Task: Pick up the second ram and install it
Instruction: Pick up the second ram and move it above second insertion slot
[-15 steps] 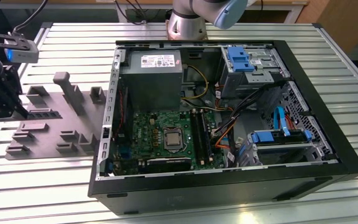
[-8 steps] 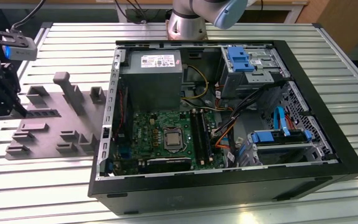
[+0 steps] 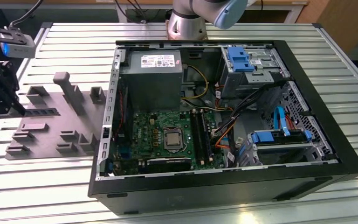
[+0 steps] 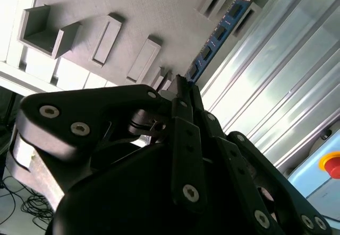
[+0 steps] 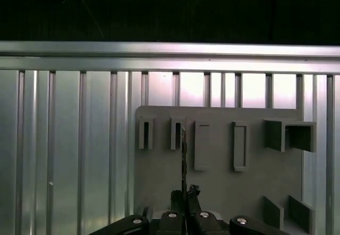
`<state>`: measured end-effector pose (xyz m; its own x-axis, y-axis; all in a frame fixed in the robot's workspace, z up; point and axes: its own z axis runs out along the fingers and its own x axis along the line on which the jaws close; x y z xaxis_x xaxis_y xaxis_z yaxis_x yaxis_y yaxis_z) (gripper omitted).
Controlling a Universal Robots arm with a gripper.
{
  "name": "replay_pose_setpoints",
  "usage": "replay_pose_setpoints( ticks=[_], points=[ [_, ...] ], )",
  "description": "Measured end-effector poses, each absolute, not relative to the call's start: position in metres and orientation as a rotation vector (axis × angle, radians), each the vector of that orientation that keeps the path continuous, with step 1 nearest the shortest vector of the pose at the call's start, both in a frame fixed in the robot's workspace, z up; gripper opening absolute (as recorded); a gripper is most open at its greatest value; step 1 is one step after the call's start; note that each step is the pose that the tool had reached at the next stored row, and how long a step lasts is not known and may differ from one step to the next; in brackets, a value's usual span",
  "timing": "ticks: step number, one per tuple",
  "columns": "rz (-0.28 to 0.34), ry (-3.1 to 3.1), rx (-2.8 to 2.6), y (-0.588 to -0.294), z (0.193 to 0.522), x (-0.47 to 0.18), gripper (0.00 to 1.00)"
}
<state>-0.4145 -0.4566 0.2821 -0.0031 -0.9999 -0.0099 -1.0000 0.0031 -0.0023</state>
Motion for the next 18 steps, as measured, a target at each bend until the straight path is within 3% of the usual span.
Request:
replay_pose_setpoints(
  ticks=[18],
  points=[
    [0.008, 2.22, -2.211, -0.456, 0.323, -0.415, 0.14]
  ],
)
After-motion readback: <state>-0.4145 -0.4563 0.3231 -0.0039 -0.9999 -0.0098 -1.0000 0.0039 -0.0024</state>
